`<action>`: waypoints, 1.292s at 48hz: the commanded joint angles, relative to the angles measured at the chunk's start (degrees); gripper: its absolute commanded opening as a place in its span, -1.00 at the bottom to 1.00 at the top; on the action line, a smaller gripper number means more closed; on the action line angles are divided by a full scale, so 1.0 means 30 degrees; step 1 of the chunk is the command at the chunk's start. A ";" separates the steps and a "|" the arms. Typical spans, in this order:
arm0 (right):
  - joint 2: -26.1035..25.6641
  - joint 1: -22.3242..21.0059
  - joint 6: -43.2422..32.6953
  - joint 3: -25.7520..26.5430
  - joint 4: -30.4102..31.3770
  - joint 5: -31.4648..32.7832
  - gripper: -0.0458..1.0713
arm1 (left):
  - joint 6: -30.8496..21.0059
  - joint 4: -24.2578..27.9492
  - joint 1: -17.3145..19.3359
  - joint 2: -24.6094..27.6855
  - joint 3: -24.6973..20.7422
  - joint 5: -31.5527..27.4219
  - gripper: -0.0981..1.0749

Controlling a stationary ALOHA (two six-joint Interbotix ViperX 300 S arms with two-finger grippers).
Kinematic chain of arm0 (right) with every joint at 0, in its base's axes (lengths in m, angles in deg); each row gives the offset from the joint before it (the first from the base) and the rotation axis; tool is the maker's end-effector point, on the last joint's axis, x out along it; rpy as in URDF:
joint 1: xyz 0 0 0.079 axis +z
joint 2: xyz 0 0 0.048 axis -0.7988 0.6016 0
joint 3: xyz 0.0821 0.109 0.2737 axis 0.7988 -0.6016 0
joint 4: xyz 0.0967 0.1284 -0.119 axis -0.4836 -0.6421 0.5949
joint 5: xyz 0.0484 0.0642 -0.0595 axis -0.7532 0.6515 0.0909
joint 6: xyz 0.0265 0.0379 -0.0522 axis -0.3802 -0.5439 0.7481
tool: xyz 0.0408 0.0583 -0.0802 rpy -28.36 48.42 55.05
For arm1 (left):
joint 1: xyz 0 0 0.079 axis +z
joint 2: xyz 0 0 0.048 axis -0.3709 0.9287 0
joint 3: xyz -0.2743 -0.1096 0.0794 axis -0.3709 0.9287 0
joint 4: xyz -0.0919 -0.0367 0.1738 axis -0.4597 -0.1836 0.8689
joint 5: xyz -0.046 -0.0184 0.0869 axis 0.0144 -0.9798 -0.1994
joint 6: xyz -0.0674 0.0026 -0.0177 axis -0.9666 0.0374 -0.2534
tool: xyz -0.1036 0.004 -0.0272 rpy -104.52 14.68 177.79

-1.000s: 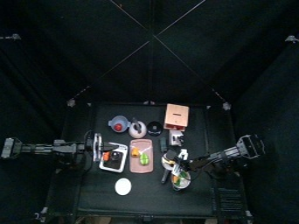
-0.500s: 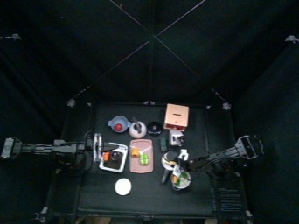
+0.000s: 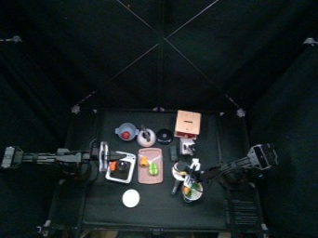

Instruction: Place egg block on rice

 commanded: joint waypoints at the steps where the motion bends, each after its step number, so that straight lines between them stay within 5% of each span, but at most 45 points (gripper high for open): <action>1: -0.0234 -0.0088 -0.0059 0.0117 0.0000 0.0029 0.19 | 0.0029 0.0029 0.0059 0.0059 -0.0264 0.0146 -0.82; 62: -0.0117 -0.0176 -0.0059 0.0029 0.0146 -0.0352 0.21 | 0.0029 0.0029 0.0059 0.0059 -0.0264 0.0176 -0.82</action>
